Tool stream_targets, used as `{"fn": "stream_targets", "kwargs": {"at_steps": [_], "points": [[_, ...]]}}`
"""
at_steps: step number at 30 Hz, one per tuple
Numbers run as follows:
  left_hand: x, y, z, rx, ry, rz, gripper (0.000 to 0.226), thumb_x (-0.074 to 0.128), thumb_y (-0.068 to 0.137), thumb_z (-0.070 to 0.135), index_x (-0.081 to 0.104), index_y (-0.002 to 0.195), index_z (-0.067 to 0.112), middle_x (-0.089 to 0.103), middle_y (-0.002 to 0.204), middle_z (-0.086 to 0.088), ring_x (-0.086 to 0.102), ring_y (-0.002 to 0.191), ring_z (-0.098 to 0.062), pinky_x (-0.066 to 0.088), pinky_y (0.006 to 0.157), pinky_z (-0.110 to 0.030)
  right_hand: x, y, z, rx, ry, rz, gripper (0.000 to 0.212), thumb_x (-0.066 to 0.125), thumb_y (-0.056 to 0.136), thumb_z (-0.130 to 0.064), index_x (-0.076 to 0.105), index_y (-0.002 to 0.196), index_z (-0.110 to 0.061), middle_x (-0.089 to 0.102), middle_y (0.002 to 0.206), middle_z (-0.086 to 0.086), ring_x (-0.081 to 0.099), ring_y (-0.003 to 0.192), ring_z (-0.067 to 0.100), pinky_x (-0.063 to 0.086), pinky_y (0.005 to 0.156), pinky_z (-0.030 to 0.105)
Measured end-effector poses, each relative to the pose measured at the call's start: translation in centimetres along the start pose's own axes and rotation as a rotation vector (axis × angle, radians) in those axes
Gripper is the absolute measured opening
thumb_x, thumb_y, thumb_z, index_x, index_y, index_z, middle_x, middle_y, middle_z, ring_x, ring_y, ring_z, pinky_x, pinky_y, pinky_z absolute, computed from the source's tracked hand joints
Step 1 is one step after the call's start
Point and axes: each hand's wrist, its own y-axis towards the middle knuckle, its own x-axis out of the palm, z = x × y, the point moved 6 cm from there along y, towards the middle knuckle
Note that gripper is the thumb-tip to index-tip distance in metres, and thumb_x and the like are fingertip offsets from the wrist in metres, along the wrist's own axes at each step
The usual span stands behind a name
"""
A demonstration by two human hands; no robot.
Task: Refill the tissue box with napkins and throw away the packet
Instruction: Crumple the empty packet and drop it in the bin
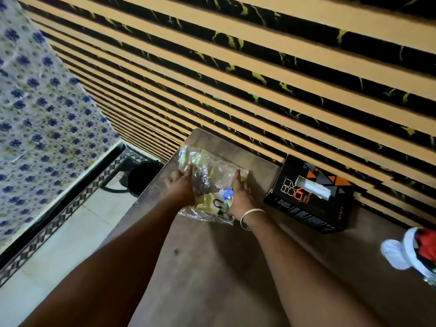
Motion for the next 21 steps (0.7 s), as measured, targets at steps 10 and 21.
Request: {"fn": "stream_targets", "kwargs": {"at_steps": [10, 21], "points": [[1.7, -2.1, 4.6, 0.243, -0.178, 0.082, 0.020, 0.056, 0.096, 0.010, 0.066, 0.109, -0.002, 0.065, 0.115, -0.017, 0.063, 0.104, -0.031, 0.042, 0.076, -0.025, 1.8, -0.9, -3.1, -0.076, 0.039, 0.048, 0.089, 0.053, 0.086, 0.009, 0.016, 0.158, -0.027, 0.015, 0.165, 0.014, 0.024, 0.151, 0.034, 0.031, 0.119, 0.041], [0.0, -8.4, -0.4, 0.396, -0.458, 0.152, 0.017, 0.061, 0.073, 0.012, 0.057, 0.063, 0.026, 0.055, 0.064, 0.006, 0.052, 0.060, -0.009, 0.042, 0.058, -0.025, 2.1, -5.6, -6.2, -0.200, 0.173, 0.209, 0.043, 0.053, 0.071, 0.011, 0.069, 0.108, -0.001, 0.069, 0.114, 0.018, 0.063, 0.109, 0.036, 0.049, 0.094, 0.035]]}}
